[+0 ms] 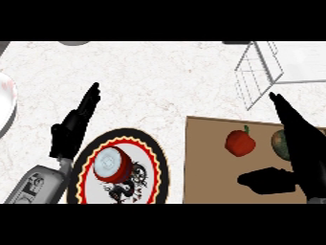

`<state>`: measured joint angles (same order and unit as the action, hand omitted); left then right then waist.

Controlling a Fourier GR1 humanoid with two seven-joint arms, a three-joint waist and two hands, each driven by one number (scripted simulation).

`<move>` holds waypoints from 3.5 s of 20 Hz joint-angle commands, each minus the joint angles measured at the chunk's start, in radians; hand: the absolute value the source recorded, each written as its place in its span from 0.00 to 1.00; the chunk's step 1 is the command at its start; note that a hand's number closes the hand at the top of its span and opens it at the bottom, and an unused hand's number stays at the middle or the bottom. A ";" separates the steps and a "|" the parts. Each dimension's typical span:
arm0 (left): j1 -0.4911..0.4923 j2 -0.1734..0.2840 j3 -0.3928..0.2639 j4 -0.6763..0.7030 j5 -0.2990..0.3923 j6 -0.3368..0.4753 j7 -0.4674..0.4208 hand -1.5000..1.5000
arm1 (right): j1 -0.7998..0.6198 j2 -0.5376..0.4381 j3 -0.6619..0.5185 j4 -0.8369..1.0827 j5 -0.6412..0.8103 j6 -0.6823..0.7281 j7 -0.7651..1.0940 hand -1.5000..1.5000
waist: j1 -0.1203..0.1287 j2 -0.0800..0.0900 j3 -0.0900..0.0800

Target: Pick the bell pepper from the tray and place it in the tiered shelf

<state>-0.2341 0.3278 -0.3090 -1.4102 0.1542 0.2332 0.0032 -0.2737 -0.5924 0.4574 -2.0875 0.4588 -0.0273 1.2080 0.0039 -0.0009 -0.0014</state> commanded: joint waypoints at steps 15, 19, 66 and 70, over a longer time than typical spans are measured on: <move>0.026 -0.024 0.047 -0.011 -0.035 -0.036 -0.005 0.50 | 0.023 0.210 -0.006 0.131 0.162 0.101 0.136 0.00 | 0.000 0.000 0.001; 0.040 -0.038 0.025 -0.069 -0.064 -0.017 0.050 0.50 | 0.069 0.230 -0.016 0.191 0.196 0.100 0.071 0.00 | 0.003 -0.001 0.001; 0.036 -0.191 0.178 -0.001 -0.209 -0.139 0.005 0.50 | 0.199 0.402 0.045 0.252 0.406 0.321 -0.457 1.00 | -0.005 0.000 0.001; 0.040 -0.204 0.184 -0.003 -0.225 -0.148 0.010 0.50 | 0.212 0.363 -0.065 0.237 0.359 0.299 -0.571 1.00 | -0.006 0.000 0.002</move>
<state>-0.1990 0.1390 -0.1323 -1.4136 -0.0690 0.0916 0.0258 -0.0752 -0.1999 0.4320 -1.8222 0.8534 0.2647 0.7292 -0.0010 -0.0008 -0.0002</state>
